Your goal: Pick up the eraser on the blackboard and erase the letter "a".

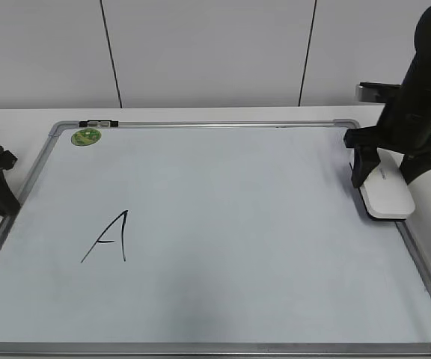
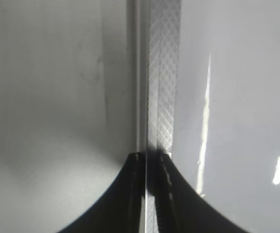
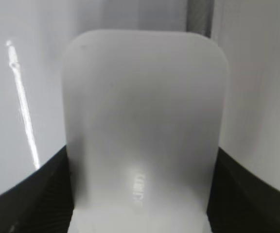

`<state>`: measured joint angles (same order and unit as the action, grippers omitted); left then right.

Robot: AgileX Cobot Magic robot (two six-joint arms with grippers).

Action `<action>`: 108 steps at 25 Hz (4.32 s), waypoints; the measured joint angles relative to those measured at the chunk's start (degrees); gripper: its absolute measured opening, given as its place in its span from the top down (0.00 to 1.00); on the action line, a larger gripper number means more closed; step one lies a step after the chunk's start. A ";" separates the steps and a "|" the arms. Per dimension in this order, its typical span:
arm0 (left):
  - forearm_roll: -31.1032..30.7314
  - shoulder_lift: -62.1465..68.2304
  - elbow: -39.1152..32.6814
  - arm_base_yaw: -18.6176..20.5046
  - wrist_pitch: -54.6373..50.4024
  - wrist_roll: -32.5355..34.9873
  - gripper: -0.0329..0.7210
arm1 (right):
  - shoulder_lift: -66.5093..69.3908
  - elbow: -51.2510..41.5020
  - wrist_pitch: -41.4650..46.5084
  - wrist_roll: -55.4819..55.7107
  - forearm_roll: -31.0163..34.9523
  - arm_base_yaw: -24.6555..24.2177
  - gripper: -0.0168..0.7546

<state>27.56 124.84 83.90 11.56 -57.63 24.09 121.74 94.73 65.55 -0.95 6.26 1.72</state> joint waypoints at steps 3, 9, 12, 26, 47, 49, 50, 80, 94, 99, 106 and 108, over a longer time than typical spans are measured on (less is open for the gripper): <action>0.00 0.00 0.00 0.00 0.00 0.00 0.92 | 0.00 0.00 0.00 -0.35 0.00 0.00 0.30; 0.11 0.00 0.00 0.00 0.00 0.00 0.92 | 0.83 0.61 -0.11 -0.35 -0.21 0.00 0.30; 0.11 0.00 0.00 0.00 0.00 0.00 0.92 | 2.48 1.59 -0.23 -0.49 0.11 0.00 0.30; 0.11 0.00 0.00 0.00 0.00 0.00 0.92 | 4.41 3.53 1.24 -1.83 1.09 0.00 0.29; 0.11 0.00 0.00 0.00 0.00 0.00 0.92 | 4.41 8.56 3.67 -2.32 -1.29 0.23 0.22; 0.11 0.00 0.00 0.00 0.00 0.00 0.92 | 4.41 11.81 3.91 -2.32 -1.37 0.23 0.22; 0.11 0.00 0.00 0.00 0.00 0.00 0.91 | 4.41 13.04 3.91 -2.32 -1.37 0.23 0.22; -1.29 -7.93 10.26 -0.22 -11.24 -1.79 0.48 | -9.17 12.36 4.79 -4.20 1.72 0.23 0.22; -9.33 -30.80 6.32 -3.81 -12.56 -10.22 0.47 | -24.14 6.67 5.77 -4.49 4.51 0.23 0.22; -11.90 -40.82 0.03 -6.12 -13.06 -11.35 0.47 | -29.77 6.53 5.84 -4.49 5.17 0.23 0.22; -13.31 -54.07 -6.37 -6.25 -13.80 -11.84 0.47 | -40.94 0.38 6.11 -4.54 4.48 0.23 0.22; -13.31 -57.88 -8.50 -6.25 -13.80 -11.84 0.47 | -44.04 -2.61 6.22 -4.54 3.33 0.23 0.22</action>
<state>14.25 66.96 75.40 5.31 -71.43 12.25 77.69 92.13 71.77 -5.49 9.59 1.95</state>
